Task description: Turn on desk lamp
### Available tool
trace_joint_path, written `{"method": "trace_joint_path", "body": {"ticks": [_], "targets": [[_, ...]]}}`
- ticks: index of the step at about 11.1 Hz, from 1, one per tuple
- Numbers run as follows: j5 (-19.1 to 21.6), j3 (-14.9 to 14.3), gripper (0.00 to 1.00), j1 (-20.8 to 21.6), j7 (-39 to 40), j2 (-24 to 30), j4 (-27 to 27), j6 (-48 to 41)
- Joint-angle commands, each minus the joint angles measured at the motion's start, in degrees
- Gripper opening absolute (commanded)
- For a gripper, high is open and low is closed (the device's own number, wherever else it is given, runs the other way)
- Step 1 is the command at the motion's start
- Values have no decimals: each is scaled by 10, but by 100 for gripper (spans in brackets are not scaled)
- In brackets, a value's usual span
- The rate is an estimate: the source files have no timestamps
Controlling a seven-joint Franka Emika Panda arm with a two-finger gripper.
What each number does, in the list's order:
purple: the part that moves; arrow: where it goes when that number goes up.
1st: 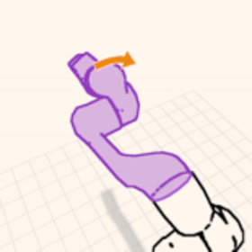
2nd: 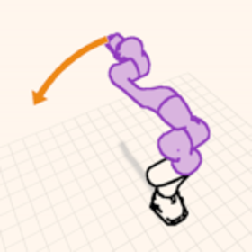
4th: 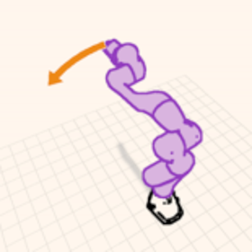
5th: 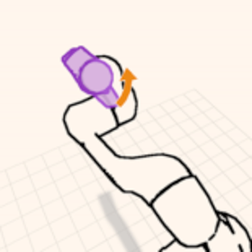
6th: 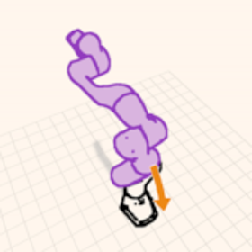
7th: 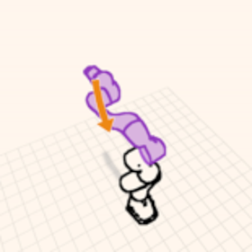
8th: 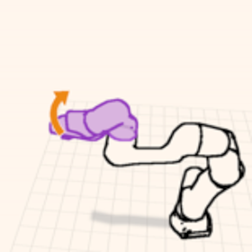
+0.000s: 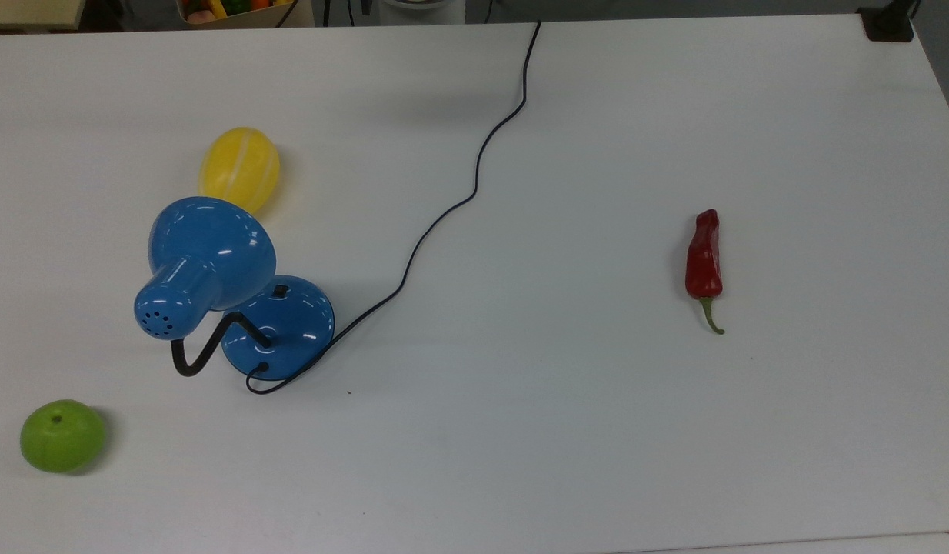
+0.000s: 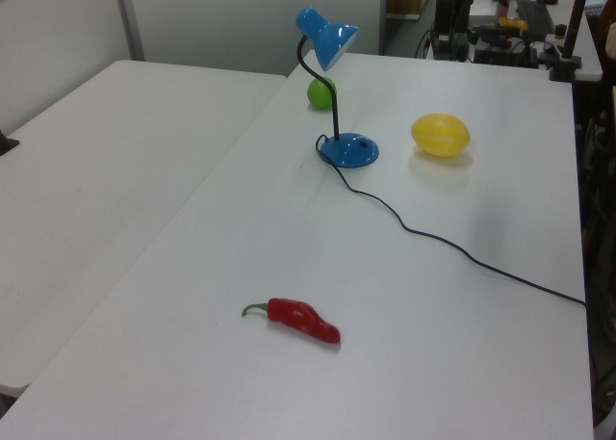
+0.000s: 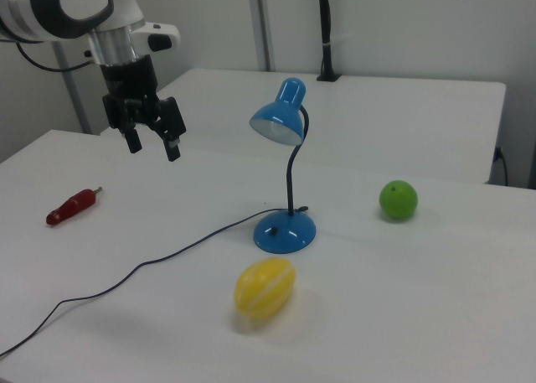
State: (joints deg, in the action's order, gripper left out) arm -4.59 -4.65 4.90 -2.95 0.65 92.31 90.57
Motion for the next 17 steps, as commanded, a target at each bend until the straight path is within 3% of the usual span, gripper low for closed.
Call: {"method": "trace_joint_path", "body": {"ticks": [1,11,12,13,15,16,17], "targets": [[11,-2,100,4,14,-5,-10,-10],[2,6,100,10,14,-25,-10,4],[2,6,96,9,15,-25,-10,5],[3,6,72,9,15,-25,-10,10],[7,6,14,9,15,-24,-9,17],[7,6,0,9,15,-25,-9,18],[7,6,0,8,15,-24,-10,18]]}}
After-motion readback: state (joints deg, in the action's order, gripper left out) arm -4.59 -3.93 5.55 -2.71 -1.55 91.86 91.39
